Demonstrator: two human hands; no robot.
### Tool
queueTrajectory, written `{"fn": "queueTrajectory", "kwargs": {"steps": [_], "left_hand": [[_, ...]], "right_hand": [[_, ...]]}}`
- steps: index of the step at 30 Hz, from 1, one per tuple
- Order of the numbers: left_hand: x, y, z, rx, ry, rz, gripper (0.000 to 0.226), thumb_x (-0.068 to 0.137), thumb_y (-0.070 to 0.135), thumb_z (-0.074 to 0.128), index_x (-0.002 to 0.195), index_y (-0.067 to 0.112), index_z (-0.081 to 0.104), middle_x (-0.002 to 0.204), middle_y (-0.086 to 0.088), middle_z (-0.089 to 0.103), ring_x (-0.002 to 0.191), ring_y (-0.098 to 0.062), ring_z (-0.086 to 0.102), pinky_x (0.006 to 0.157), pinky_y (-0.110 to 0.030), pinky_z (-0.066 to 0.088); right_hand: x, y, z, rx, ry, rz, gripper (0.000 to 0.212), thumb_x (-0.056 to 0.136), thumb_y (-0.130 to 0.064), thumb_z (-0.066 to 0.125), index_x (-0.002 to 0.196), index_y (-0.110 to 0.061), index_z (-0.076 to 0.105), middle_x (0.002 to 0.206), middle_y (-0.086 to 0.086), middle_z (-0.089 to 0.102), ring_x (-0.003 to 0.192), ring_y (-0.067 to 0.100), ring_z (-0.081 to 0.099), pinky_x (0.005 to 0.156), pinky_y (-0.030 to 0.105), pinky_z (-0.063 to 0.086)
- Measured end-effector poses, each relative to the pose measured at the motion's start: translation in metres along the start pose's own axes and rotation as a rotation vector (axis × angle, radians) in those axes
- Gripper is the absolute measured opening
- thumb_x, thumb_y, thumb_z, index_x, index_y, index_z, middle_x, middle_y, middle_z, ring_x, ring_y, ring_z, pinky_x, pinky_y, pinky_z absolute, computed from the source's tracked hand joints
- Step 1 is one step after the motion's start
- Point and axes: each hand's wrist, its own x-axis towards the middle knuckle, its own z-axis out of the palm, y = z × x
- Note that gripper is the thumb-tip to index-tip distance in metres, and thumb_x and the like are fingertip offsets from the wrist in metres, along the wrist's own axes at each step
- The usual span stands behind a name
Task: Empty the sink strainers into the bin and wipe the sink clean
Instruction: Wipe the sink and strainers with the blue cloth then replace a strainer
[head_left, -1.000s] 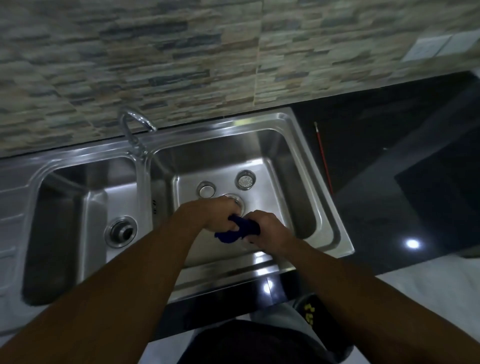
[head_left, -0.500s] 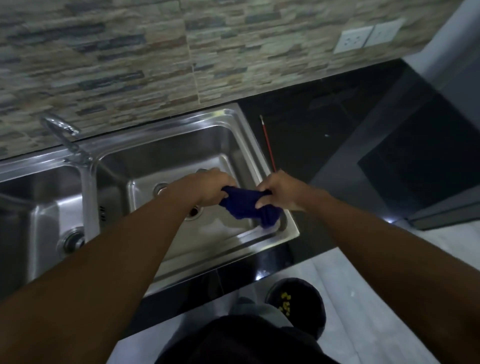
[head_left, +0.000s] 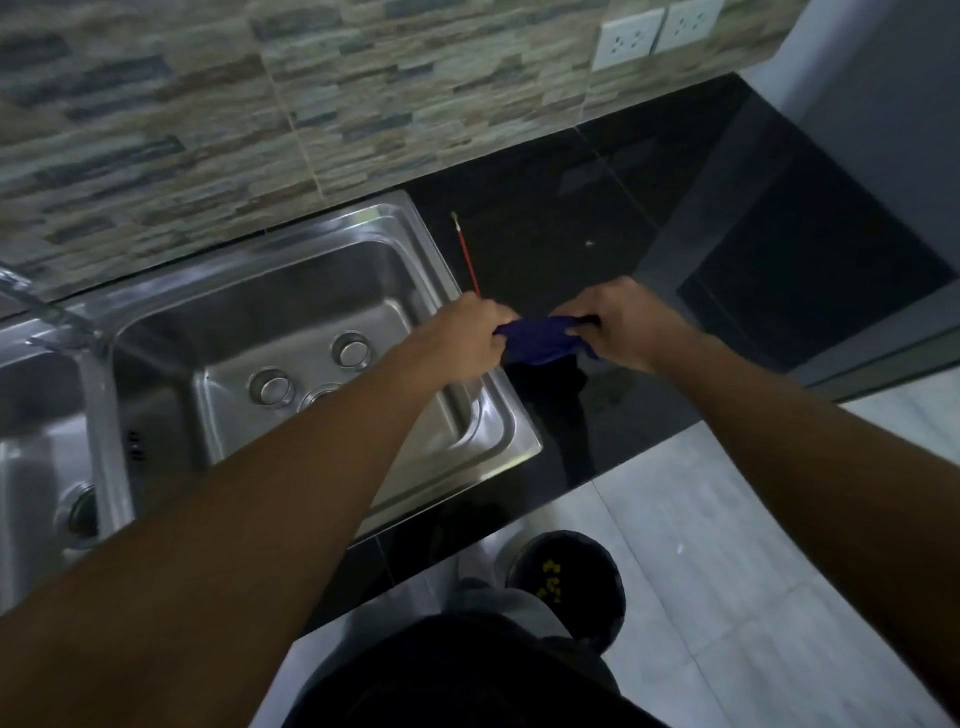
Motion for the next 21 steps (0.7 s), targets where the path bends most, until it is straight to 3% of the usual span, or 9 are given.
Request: {"fn": "queueTrajectory", "kwargs": {"steps": [2, 4, 6, 7, 10, 14, 18, 21], "left_hand": [[-0.001, 0.002, 0.022, -0.008, -0.026, 0.009, 0.041, 0.09, 0.018, 0.055, 0.124, 0.037, 0.067, 0.1, -0.003, 0.072, 0.09, -0.022, 0.07, 0.082, -0.036, 0.057], [-0.005, 0.0, 0.054, 0.059, -0.177, 0.012, 0.051, 0.089, 0.034, 0.062, 0.139, 0.036, 0.055, 0.132, -0.004, 0.064, 0.119, -0.024, 0.062, 0.102, -0.039, 0.05], [-0.014, -0.001, 0.087, 0.121, -0.353, -0.017, 0.07, 0.092, 0.046, 0.06, 0.155, 0.027, 0.035, 0.162, -0.003, 0.034, 0.147, -0.022, 0.037, 0.12, -0.04, 0.033], [-0.017, -0.002, 0.101, 0.138, -0.389, -0.019, 0.074, 0.097, 0.048, 0.055, 0.159, 0.022, 0.025, 0.168, -0.004, 0.019, 0.154, -0.022, 0.022, 0.124, -0.041, 0.023], [-0.021, -0.002, 0.127, 0.238, -0.341, -0.004, 0.068, 0.106, 0.044, 0.034, 0.161, 0.014, 0.006, 0.17, -0.005, -0.005, 0.157, -0.02, -0.003, 0.128, -0.045, 0.007], [-0.022, 0.0, 0.133, 0.422, -0.287, 0.0, 0.065, 0.108, 0.041, 0.022, 0.16, 0.012, -0.003, 0.169, -0.006, -0.01, 0.157, -0.021, -0.005, 0.127, -0.049, 0.004], [-0.016, 0.005, 0.123, 0.428, -0.306, -0.01, 0.061, 0.109, 0.04, 0.02, 0.161, 0.013, 0.001, 0.17, -0.004, -0.005, 0.157, -0.02, -0.001, 0.127, -0.049, 0.003], [-0.015, 0.009, 0.116, 0.416, -0.32, -0.012, 0.06, 0.109, 0.038, 0.021, 0.161, 0.013, 0.006, 0.17, -0.005, 0.0, 0.157, -0.02, 0.004, 0.127, -0.045, 0.004]], "right_hand": [[-0.016, 0.01, 0.014, -0.008, 0.013, 0.023, 0.042, 0.088, -0.009, 0.062, 0.125, -0.028, 0.069, 0.126, -0.001, 0.068, 0.116, 0.021, 0.062, 0.097, 0.044, 0.051], [-0.032, 0.02, 0.036, -0.034, -0.149, 0.135, 0.047, 0.084, -0.017, 0.062, 0.129, -0.031, 0.064, 0.138, -0.004, 0.059, 0.128, 0.02, 0.053, 0.106, 0.041, 0.046], [-0.047, 0.024, 0.064, -0.049, -0.29, 0.231, 0.049, 0.084, -0.03, 0.061, 0.133, -0.031, 0.059, 0.151, -0.005, 0.046, 0.14, 0.019, 0.041, 0.113, 0.04, 0.039], [-0.052, 0.025, 0.078, -0.019, -0.275, 0.256, 0.05, 0.086, -0.034, 0.059, 0.135, -0.029, 0.056, 0.156, -0.004, 0.039, 0.145, 0.019, 0.034, 0.116, 0.041, 0.036], [-0.059, 0.022, 0.117, 0.086, -0.067, 0.29, 0.059, 0.094, -0.04, 0.053, 0.148, -0.022, 0.039, 0.165, 0.003, 0.021, 0.152, 0.024, 0.02, 0.122, 0.042, 0.023], [-0.059, 0.016, 0.157, -0.044, -0.006, 0.303, 0.071, 0.105, -0.055, 0.023, 0.16, -0.018, -0.003, 0.168, 0.005, -0.006, 0.155, 0.022, -0.008, 0.124, 0.041, -0.004], [-0.053, 0.034, 0.16, -0.133, -0.043, 0.249, 0.073, 0.101, -0.061, 0.01, 0.159, -0.022, -0.01, 0.166, 0.002, -0.017, 0.153, 0.02, -0.018, 0.123, 0.041, -0.008], [-0.046, 0.042, 0.152, -0.132, -0.081, 0.217, 0.074, 0.101, -0.061, 0.015, 0.159, -0.025, -0.011, 0.166, 0.0, -0.019, 0.151, 0.018, -0.021, 0.124, 0.041, -0.008]]}}
